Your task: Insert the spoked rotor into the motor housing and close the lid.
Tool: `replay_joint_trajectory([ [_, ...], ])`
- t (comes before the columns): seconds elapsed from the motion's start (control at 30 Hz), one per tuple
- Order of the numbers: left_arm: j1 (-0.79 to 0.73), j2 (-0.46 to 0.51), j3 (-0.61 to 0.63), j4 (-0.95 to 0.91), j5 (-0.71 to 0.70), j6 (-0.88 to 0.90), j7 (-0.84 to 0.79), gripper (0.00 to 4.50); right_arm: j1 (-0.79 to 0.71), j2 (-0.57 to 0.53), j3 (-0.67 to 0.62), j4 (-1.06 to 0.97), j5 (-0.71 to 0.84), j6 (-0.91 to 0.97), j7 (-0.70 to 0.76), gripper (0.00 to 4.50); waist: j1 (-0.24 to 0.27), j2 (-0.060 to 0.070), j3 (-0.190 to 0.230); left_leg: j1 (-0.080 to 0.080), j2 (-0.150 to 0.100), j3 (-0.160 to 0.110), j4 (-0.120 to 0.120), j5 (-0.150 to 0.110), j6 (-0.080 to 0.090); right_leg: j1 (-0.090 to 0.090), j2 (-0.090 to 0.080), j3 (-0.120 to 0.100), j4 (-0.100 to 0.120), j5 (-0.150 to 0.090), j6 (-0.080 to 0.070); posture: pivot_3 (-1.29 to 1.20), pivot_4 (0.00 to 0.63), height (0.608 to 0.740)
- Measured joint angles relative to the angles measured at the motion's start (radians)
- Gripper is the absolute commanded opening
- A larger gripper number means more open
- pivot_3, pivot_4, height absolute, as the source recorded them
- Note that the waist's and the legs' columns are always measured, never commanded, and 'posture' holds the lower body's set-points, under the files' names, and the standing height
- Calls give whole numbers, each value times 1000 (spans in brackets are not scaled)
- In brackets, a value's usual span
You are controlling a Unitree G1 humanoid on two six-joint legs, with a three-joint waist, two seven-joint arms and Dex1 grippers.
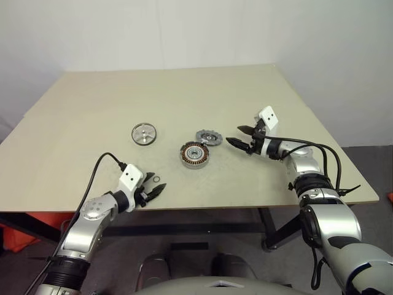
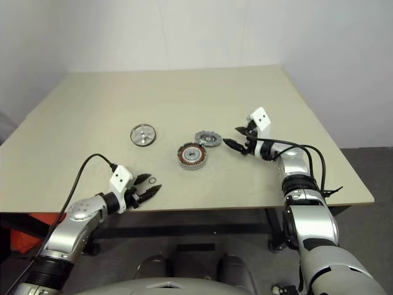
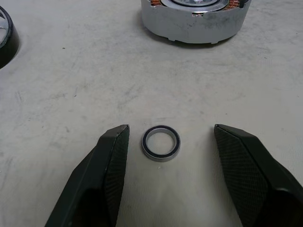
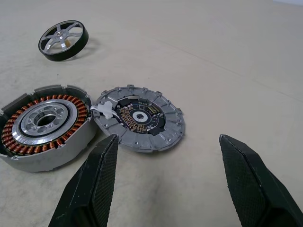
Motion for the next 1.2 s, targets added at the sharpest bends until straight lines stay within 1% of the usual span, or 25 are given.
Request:
replay_joint_trajectory([
  [0.03, -1, 0, 0, 0, 0, 1, 0, 3020, 0, 0, 0, 0, 0, 0, -2, 3840, 0, 0, 0, 0, 0, 0, 0, 0, 0, 0, 0, 0, 0, 0, 0, 0, 0, 740],
  [0.13, -3, 0, -2, 2, 1, 3, 1, 2434, -1, 0, 0, 0, 0, 0, -9, 3840, 0, 0, 0, 0, 0, 0, 0, 0, 0, 0, 0, 0, 0, 0, 0, 0, 0, 740],
  [0.2, -3, 0, -2, 2, 1, 3, 2, 1905, -1, 0, 0, 0, 0, 0, -13, 3840, 0, 1, 0, 1, 0, 0, 0, 0, 0, 0, 0, 0, 0, 0, 0, 0, 0, 740],
  [0.5, -6, 1, -3, 5, 2, 3, 6, 1905, -4, 0, 0, 0, 0, 0, -21, 3840, 1, 1, -1, 1, 0, 0, 0, 0, 0, 1, 0, 0, 0, 0, 1, 0, 0, 740],
  [0.63, -7, 1, -3, 7, 3, 3, 9, 1103, -5, 0, 0, 0, 0, 0, -29, 3840, 1, 1, -1, 1, 0, 0, 0, 0, 0, 1, 0, 0, 0, 0, 1, 0, 0, 740],
  [1.03, -24, -4, -5, 10, 8, 3, 25, 1103, -13, 0, 0, 0, 0, 0, -36, 3840, 2, 2, -1, 2, 0, 0, 0, 0, -1, 0, 0, 0, 0, 0, 1, 0, 0, 740],
  [1.2, -66, -29, -5, 6, 5, 65, 39, 1103, -15, 3, 0, 0, 0, 0, -36, 3840, 5, 1, 0, 2, 0, 0, 0, 0, -1, 0, -1, -1, 0, 0, 1, 0, 0, 740],
])
